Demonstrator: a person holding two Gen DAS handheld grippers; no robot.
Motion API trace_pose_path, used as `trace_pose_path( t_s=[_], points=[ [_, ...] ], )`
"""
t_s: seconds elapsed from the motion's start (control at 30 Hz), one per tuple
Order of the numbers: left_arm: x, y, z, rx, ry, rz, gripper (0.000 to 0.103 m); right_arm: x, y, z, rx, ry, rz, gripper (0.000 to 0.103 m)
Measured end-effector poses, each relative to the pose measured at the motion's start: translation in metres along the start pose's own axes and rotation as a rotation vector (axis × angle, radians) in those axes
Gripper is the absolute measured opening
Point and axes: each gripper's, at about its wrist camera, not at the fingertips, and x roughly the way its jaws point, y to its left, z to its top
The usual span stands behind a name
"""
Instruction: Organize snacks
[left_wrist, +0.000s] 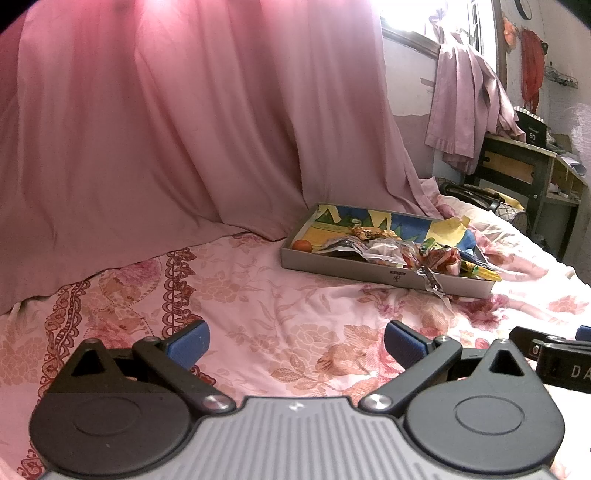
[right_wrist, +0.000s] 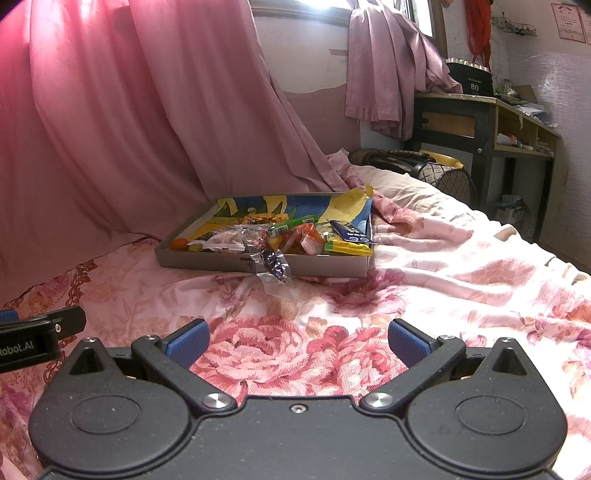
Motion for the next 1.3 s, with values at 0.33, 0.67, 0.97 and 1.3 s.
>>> trace_pose_path(
  t_s=[0.33,0.67,0.97,1.3],
  points=[
    [-0.001,0.006,-0.003,-0.019,0.014,0.059,0.103,0.000,0.000,0.000,0.000,0.001,0.000,0.102],
    [0.000,0.011,0.000,-0.042,0.028,0.048,0.103,0.000,0.000,0.000,-0.001,0.002,-0.001,0.102],
    [0.000,0.010,0.001,-0.041,0.029,0.046,0.103,0.000,0.001,-0.001,-0.001,0.003,-0.002,0.102],
    [0.001,0.010,0.000,-0.043,0.031,0.039,0.103,0.000,0.001,-0.001,-0.001,0.005,-0.002,0.102]
  ],
)
